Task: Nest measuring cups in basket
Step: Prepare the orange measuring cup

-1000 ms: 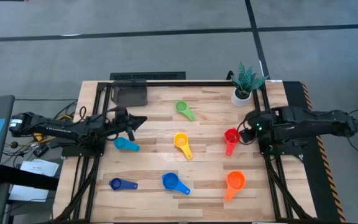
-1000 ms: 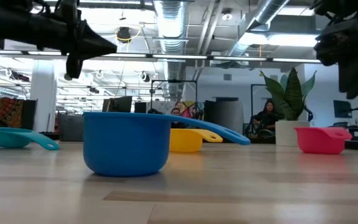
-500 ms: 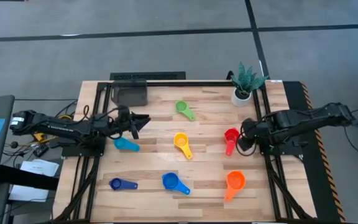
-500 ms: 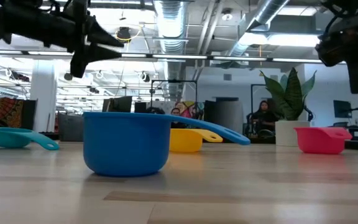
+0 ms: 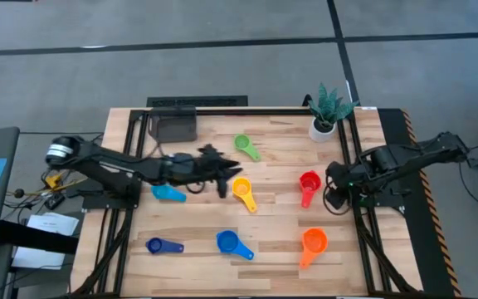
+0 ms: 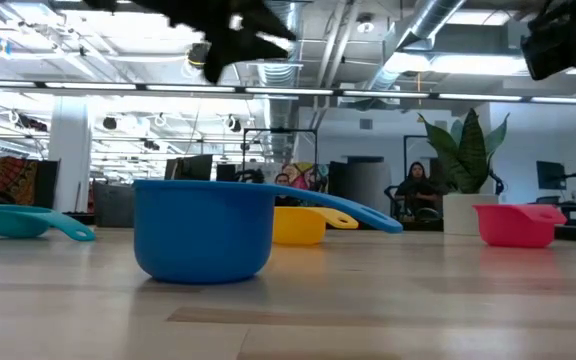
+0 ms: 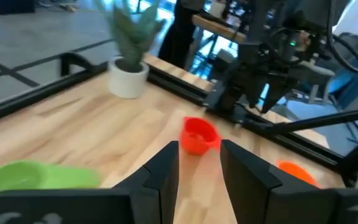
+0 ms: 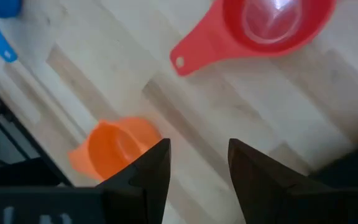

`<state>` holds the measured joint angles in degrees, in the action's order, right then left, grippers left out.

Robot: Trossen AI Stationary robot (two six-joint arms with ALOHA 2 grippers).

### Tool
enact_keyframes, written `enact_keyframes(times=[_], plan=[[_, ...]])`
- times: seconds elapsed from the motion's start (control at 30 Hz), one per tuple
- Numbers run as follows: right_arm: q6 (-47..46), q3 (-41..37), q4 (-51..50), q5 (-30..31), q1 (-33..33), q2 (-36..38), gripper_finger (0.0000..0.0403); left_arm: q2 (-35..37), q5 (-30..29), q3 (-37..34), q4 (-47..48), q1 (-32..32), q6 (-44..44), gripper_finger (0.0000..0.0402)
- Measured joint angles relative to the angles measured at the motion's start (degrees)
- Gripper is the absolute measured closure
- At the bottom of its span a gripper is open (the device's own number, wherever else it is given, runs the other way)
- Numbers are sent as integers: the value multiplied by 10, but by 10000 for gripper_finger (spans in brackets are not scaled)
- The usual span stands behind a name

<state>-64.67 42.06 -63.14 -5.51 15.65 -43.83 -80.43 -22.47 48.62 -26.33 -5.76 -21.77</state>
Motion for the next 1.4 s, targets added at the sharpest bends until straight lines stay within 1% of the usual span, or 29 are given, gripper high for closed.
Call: enact_keyframes(times=[0.17, 0.3, 0.37, 0.47, 0.6, 0.77, 0.9, 1.03, 1.17, 1.27, 1.4], plan=[[-51, 0, 14, 32, 70, 0, 222, -113, 45, 101, -1, -15, -32, 296], [-93, 0, 14, 54, 107, 0, 219, -208, 78, 186, 0, -28, -59, 296], [-105, 0, 14, 55, 123, 0, 217, -254, 87, 233, 0, -34, -72, 296], [-118, 0, 5, 55, 142, 0, 216, -310, 85, 298, 14, -43, -93, 296], [-119, 0, -12, 58, 160, 0, 221, -379, 82, 391, 62, -52, -113, 296], [-116, 0, -36, 85, 171, 0, 224, -464, 83, 501, 124, -61, -115, 297], [-127, 0, -39, 86, 171, 0, 221, -516, 85, 575, 155, -66, -117, 297], [-165, 0, -40, 100, 190, 0, 217, -549, 89, 621, 186, -71, -113, 297], [-229, 0, -39, 138, 217, 0, 219, -554, 100, 627, 205, -71, -124, 297], [-257, 0, -24, 146, 235, -1, 222, -555, 104, 626, 211, -74, -139, 297], [-283, 0, -20, 146, 253, -5, 225, -555, 82, 626, 215, -81, -138, 297]])
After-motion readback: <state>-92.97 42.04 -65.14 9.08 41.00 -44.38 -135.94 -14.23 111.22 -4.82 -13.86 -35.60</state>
